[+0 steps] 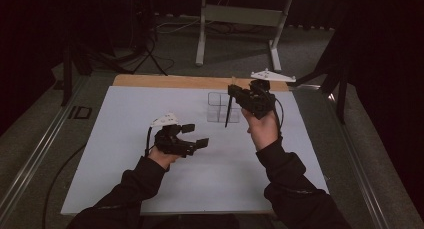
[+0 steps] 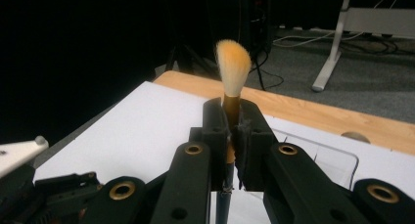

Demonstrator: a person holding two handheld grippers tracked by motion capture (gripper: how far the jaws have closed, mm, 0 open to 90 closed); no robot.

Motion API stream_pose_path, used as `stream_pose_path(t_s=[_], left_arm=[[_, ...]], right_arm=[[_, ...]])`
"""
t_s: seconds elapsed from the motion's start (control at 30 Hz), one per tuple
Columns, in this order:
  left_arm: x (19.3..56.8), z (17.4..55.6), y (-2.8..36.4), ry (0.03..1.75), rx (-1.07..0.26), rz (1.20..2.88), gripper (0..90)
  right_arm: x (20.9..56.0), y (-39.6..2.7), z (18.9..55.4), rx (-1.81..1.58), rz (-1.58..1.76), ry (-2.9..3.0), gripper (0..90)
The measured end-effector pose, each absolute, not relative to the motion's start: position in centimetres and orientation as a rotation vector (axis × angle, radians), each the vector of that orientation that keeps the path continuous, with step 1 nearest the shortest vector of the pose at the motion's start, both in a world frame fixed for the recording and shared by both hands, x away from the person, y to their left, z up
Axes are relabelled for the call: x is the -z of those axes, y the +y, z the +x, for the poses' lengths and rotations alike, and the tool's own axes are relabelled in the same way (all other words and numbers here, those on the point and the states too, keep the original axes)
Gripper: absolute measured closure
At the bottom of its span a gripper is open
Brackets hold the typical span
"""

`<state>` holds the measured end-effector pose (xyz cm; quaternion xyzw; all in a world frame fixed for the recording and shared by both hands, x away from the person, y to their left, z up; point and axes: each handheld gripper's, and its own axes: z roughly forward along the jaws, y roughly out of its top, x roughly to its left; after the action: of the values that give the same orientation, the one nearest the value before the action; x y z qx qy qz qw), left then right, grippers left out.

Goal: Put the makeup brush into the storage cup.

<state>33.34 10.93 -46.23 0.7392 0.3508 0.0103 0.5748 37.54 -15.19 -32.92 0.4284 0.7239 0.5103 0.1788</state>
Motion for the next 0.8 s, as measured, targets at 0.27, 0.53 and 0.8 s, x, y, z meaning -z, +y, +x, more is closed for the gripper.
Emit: stream_pose_path(t_s=[0.27, 0.53, 0.8], left_arm=[[46.5, 32.9, 12.6, 0.796, -0.037, 1.730, 0.0], [46.7, 32.0, 14.4, 0.819, -0.108, 1.749, 0.0], [47.2, 30.7, 16.4, 0.840, -0.178, 1.761, 0.0]], right_arm=[[31.3, -15.2, 38.8, -1.428, 1.176, 2.034, 83.9], [30.0, -14.8, 40.2, -1.389, 1.143, 2.018, 84.0], [29.1, -14.1, 41.9, -1.373, 1.090, 2.013, 84.0]])
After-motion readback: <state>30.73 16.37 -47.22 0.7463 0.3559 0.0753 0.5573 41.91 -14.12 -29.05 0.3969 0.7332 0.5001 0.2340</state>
